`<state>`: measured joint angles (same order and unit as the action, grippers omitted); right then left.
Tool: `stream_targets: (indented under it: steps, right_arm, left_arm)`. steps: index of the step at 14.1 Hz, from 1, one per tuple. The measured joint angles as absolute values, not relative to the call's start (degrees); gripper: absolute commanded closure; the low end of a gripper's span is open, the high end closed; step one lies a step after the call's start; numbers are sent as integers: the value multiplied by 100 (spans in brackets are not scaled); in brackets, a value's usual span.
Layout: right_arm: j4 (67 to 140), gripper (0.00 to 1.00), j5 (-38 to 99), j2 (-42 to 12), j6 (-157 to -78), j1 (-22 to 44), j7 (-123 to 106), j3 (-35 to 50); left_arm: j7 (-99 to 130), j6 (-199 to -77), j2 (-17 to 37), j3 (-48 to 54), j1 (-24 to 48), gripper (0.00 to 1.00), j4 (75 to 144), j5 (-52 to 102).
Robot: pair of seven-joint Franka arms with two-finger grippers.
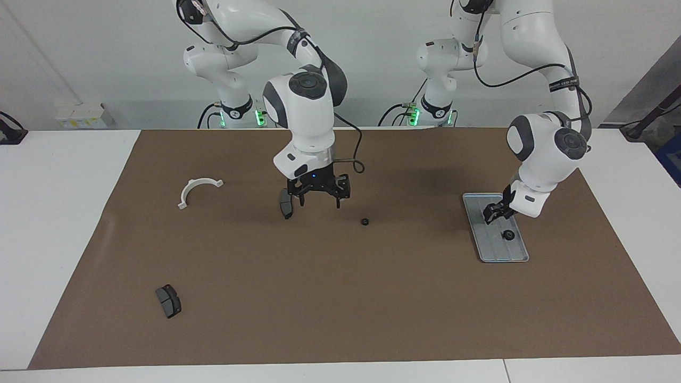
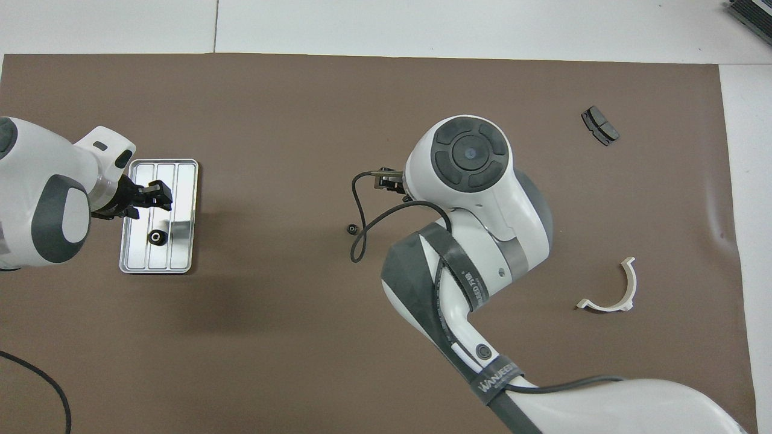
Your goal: Place bearing gear from tray to pile
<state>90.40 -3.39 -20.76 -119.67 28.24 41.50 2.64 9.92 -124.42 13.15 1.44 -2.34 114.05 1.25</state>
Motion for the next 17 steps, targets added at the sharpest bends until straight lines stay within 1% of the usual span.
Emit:
stream_targets:
  steps: [3, 4, 5, 8, 9, 10, 13, 15, 16, 17]
  right_arm:
    - [8960, 0, -340, -2368, -12113, 3053, 4382, 265]
    - [8926, 0, -343, -2521, -12210, 3178, 4488, 264]
    - [8866, 0, -346, -2692, -12304, 3276, 4570, 261]
    - [8672, 0, -353, -3256, -12947, 3412, 4699, 256]
    - [8647, 1, -360, -3378, -13064, 3425, 4763, 256]
    - [8639, 7, -368, -3455, -13096, 3444, 4816, 257]
    - [8706, 17, -372, -3524, -13105, 3540, 4877, 255]
    - [8804, 20, -372, -3524, -13193, 3565, 4885, 254]
    - [8864, 20, -372, -3525, -13293, 3581, 4885, 255]
    - [8934, 24, -372, -3526, -13397, 3619, 4890, 255]
  left_arm:
    - [973, -12934, 1205, 146, -266, 35, 11862, 125]
    - [973, -13076, 1178, 145, -280, 38, 12008, 125]
    - [973, -13146, 1158, 145, -292, 39, 12108, 125]
    - [970, -13194, 1105, 147, -345, 42, 12245, 125]
    - [965, -13194, 1097, 147, -359, 45, 12260, 125]
    - [964, -13195, 1093, 147, -366, 48, 12273, 125]
    - [961, -13196, 1089, 147, -370, 53, 12335, 125]
    - [960, -13196, 1088, 148, -371, 57, 12371, 125]
    - [960, -13197, 1085, 149, -371, 61, 12388, 125]
    - [959, -13198, 1081, 150, -371, 66, 12405, 125]
